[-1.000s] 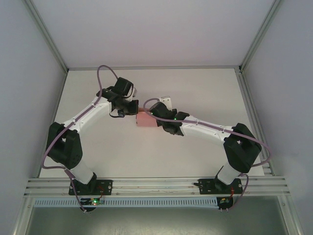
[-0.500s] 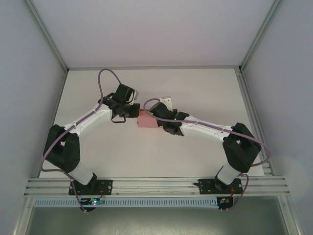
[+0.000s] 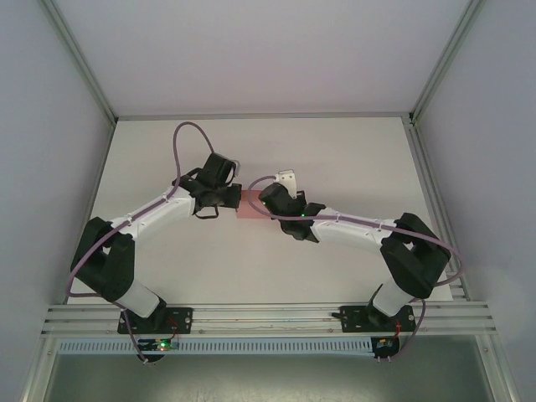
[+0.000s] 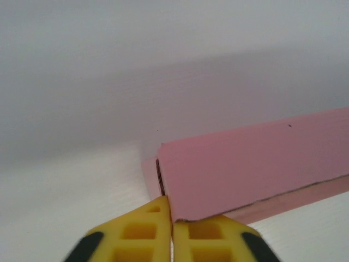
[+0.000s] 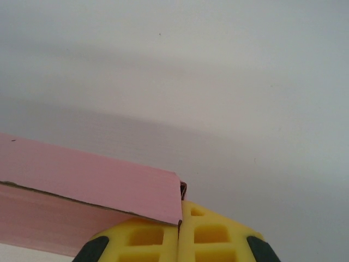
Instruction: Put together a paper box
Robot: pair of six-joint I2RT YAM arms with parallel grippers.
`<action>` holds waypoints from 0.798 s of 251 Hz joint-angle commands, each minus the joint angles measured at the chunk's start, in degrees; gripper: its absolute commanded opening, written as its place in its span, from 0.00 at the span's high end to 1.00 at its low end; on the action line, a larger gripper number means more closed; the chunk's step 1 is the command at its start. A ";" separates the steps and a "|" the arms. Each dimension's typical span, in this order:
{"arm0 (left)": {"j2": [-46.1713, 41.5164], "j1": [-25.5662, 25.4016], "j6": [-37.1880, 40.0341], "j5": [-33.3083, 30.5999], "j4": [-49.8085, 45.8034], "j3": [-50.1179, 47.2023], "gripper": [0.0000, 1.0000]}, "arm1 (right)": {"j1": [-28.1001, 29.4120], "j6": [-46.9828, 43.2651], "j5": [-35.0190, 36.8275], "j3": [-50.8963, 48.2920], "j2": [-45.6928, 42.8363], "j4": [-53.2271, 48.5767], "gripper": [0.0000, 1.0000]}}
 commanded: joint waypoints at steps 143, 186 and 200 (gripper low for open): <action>-9.50 1.11 -16.91 4.98 -2.98 0.80 0.00 | 1.66 -0.41 -0.46 -0.84 3.16 -5.98 1.00; -8.00 8.24 -25.62 9.36 3.51 -2.46 0.00 | 1.64 -0.59 -0.63 -0.91 3.11 -5.65 1.00; -6.38 9.65 -26.77 12.63 5.04 -2.52 0.00 | 1.64 -0.60 -0.87 -1.08 3.15 -5.31 1.00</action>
